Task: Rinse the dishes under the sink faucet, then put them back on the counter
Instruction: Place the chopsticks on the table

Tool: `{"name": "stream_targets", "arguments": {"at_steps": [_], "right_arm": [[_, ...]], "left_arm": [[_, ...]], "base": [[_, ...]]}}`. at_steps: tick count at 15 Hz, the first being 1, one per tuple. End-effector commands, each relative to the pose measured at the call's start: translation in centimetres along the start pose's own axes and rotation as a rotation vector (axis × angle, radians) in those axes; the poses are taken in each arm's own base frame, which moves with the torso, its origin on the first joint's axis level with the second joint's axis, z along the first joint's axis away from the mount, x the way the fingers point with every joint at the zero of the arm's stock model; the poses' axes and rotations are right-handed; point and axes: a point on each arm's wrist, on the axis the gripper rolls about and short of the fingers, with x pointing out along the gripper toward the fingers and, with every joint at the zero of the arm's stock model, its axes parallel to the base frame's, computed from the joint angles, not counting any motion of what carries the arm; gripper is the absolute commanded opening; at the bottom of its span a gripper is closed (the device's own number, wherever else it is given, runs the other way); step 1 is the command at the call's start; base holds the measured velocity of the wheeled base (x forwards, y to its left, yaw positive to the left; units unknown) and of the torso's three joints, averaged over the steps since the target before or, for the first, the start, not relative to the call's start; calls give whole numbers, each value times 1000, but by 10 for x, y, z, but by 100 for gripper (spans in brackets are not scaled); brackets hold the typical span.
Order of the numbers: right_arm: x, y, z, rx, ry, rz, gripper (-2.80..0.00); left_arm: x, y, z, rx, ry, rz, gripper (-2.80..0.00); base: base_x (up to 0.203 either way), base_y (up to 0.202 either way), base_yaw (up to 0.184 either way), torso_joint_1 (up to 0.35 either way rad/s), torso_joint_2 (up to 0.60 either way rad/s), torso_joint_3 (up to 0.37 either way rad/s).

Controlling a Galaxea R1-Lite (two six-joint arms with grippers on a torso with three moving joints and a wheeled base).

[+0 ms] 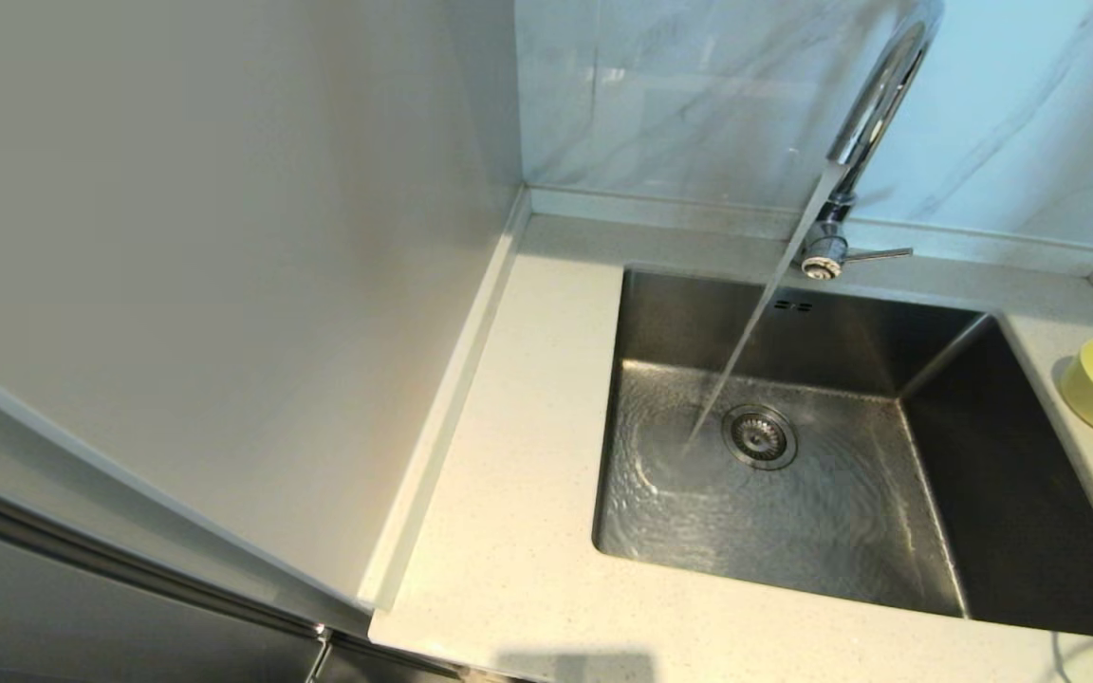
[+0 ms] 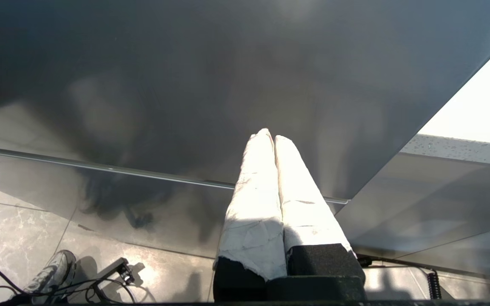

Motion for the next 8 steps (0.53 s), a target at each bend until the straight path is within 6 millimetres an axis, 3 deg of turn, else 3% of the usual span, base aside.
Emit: {"name": "stream_targets", "arguments": {"at_steps": [1, 3, 6, 8], "right_arm": [[-1, 0, 1, 0, -6, 0, 0], [-9, -1, 5, 4, -60, 40, 0], [-37, -7, 19, -10, -246, 141, 0], [-53, -6, 37, -159, -374, 224, 0]], "left_arm": [[0, 0, 0, -1, 0, -1, -280], [0, 0, 0, -1, 0, -1, -280], [0, 0, 0, 0, 0, 0, -280], [0, 0, 0, 1, 0, -1, -280]], "base": [[0, 0, 0, 0, 0, 0], [0, 0, 0, 0, 0, 0], [0, 0, 0, 0, 0, 0], [0, 0, 0, 0, 0, 0]]}}
